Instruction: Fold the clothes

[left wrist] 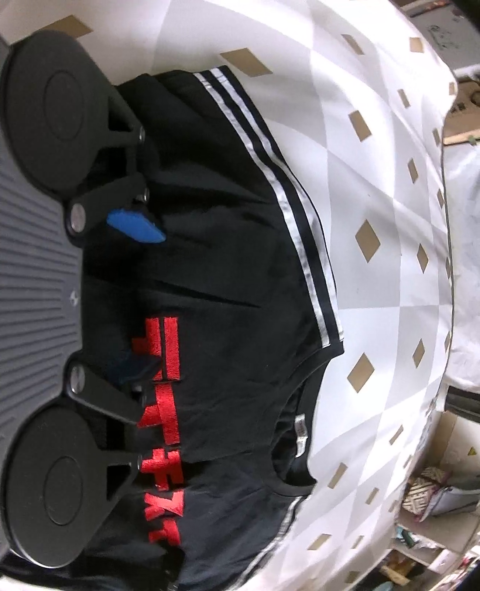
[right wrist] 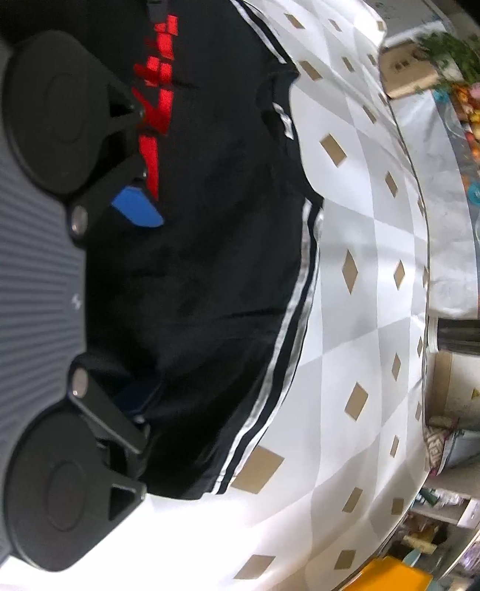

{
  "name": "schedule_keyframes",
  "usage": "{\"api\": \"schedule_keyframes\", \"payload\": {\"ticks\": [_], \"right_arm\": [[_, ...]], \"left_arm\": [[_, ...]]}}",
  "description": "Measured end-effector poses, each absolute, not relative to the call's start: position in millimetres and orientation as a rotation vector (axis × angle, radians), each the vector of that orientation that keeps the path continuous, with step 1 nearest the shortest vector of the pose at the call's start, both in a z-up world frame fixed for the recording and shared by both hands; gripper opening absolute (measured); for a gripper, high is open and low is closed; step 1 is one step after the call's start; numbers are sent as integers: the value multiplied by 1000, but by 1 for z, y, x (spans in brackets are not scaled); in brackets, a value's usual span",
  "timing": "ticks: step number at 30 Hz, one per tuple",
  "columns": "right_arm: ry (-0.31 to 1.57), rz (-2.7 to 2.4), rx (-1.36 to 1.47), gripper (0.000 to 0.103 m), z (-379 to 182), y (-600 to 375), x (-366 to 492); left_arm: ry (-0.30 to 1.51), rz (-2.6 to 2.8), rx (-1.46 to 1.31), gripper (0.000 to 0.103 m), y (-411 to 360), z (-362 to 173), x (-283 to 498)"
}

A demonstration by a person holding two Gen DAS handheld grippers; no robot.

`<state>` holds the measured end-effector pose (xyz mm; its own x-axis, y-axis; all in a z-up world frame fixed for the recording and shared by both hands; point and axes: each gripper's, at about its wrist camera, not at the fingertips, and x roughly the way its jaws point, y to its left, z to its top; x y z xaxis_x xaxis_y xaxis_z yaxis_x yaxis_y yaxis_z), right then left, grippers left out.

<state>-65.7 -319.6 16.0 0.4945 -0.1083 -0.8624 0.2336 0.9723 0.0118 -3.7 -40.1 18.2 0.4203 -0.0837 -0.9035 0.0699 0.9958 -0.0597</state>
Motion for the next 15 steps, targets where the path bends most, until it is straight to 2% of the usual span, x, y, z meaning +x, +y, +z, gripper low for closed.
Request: {"api": "schedule_keyframes", "payload": {"ticks": [10, 12, 15], "right_arm": [[991, -318, 179, 102, 10, -339, -53], [982, -329, 181, 103, 8, -341, -50], [968, -343, 184, 103, 7, -342, -44]], "left_arm": [[1114, -69, -11, 88, -42, 11, 11], [1112, -62, -10, 93, -43, 9, 14], [1111, -52, -12, 96, -46, 7, 20]]}}
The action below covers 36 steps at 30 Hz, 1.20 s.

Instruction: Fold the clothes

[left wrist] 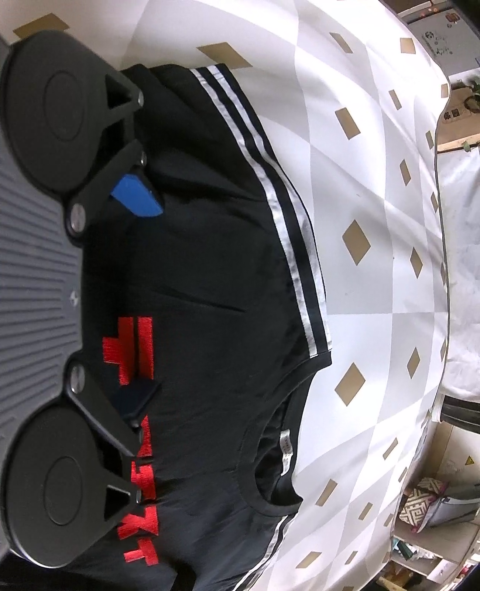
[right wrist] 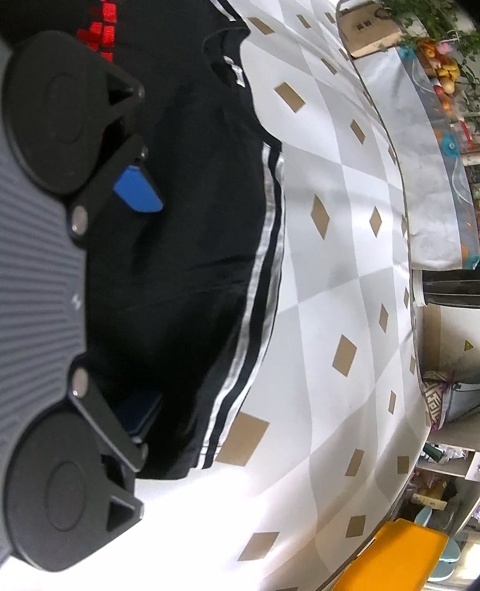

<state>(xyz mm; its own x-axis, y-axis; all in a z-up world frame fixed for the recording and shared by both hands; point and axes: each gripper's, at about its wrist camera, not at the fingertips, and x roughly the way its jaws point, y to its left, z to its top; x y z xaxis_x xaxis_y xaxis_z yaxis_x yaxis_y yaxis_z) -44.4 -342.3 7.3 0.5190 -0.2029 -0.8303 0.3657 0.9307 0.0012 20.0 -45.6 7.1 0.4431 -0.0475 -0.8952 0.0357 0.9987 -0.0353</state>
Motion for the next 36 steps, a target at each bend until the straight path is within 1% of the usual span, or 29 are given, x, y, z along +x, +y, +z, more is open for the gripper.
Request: {"api": "schedule_keyframes", "payload": {"ticks": [11, 20, 22, 24, 25, 29, 31, 36], "right_arm": [[914, -402, 209, 103, 3, -352, -20], [901, -450, 232, 103, 3, -356, -1], [911, -435, 236, 102, 5, -356, -1], [923, -401, 222, 101, 8, -353, -3], [931, -382, 211, 100, 9, -351, -4], [933, -351, 207, 100, 18, -344, -17], [947, -313, 249, 100, 25, -343, -27], [972, -289, 251, 100, 49, -336, -54]], "left_arm": [[1080, -18, -40, 100, -51, 4, 45], [1071, 13, -88, 101, -51, 3, 63], [1070, 10, -93, 100, -49, 5, 62], [1069, 6, -98, 95, -48, 7, 60], [1073, 2, -90, 95, -48, 8, 57], [1091, -23, -76, 95, -46, 14, 41], [1105, -44, -75, 94, -46, 18, 31], [1081, -85, -19, 95, -51, 44, 1]]}}
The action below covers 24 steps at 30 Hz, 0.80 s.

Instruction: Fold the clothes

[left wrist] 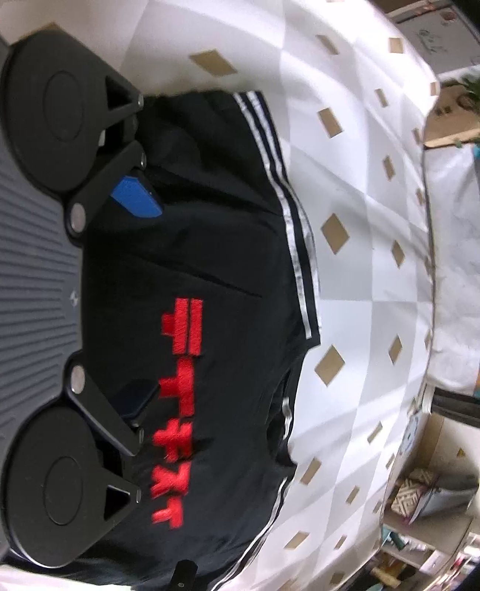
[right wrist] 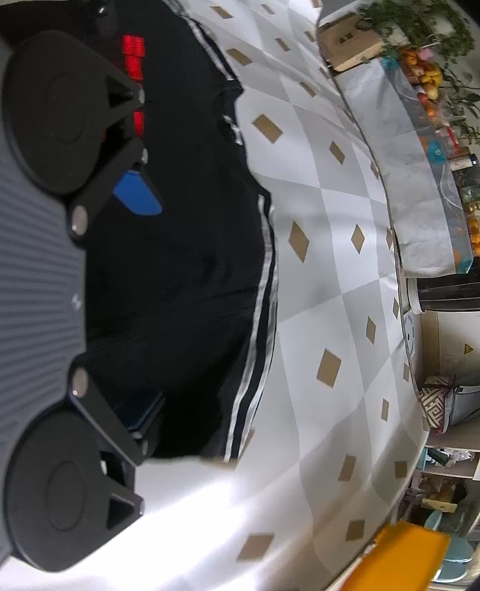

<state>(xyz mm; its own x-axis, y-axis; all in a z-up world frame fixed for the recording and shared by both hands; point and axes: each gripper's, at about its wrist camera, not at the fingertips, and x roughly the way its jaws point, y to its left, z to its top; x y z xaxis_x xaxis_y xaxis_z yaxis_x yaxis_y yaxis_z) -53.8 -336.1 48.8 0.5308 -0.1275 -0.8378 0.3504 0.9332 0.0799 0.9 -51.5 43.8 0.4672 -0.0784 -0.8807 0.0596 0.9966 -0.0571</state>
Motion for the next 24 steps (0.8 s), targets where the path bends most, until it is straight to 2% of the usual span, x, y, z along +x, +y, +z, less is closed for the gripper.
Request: {"api": "schedule_keyframes", "payload": {"ticks": [5, 9, 12, 16, 18, 24], "right_arm": [[1000, -269, 280, 97, 66, -337, -79], [1036, -259, 310, 87, 71, -343, -99], [1047, -283, 320, 76, 74, -348, -116], [1078, -312, 381, 58, 77, -360, -145], [1092, -306, 385, 56, 78, -363, -156], [1147, -244, 426, 56, 71, -366, -162]], "left_arm": [[1072, -123, -71, 95, -43, 64, -30], [1105, -132, -70, 94, -41, 64, -53], [1135, -146, -58, 93, -41, 61, -72], [1154, -201, -27, 84, -40, 62, -96], [1158, -209, 5, 81, -40, 61, -104], [1173, -230, 55, 79, -34, 59, -126]]}}
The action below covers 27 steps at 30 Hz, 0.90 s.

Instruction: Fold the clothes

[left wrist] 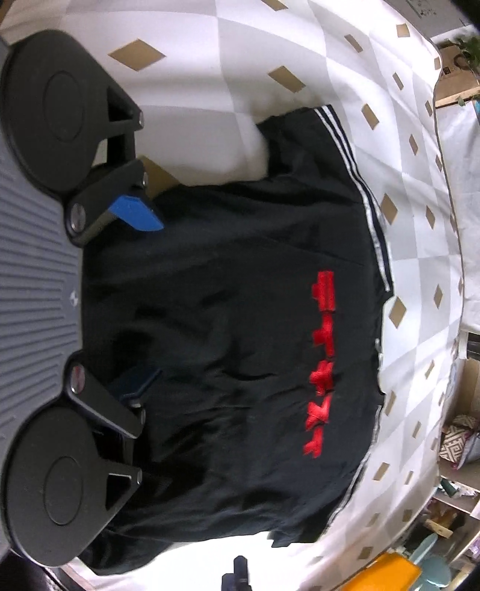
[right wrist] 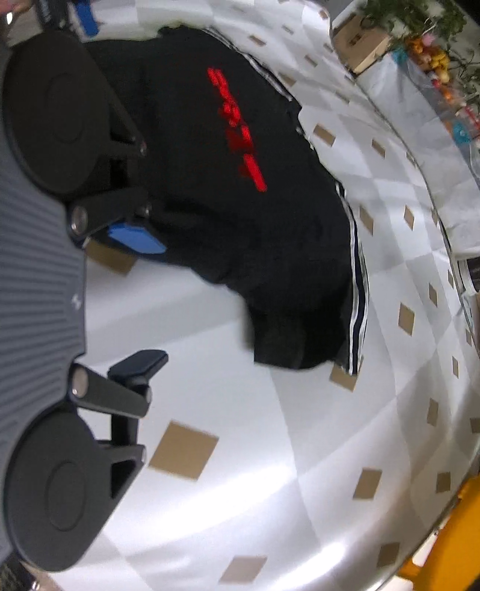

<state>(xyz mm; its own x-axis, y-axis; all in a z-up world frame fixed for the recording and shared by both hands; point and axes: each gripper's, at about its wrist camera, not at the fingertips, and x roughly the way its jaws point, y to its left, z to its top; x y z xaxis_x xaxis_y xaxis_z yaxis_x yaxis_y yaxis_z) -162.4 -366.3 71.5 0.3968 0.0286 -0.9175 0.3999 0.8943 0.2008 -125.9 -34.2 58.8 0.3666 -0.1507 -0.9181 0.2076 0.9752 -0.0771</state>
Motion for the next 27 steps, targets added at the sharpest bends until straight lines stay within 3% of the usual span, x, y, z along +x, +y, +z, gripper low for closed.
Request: {"api": "schedule_keyframes", "payload": {"ticks": [13, 27], "right_arm": [[1196, -200, 347, 62, 68, -355, -169], [1222, -211, 323, 59, 53, -318, -213]], "left_arm": [[1200, -105, -43, 79, 6, 59, -154], [1084, -171, -19, 80, -39, 68, -211]]}}
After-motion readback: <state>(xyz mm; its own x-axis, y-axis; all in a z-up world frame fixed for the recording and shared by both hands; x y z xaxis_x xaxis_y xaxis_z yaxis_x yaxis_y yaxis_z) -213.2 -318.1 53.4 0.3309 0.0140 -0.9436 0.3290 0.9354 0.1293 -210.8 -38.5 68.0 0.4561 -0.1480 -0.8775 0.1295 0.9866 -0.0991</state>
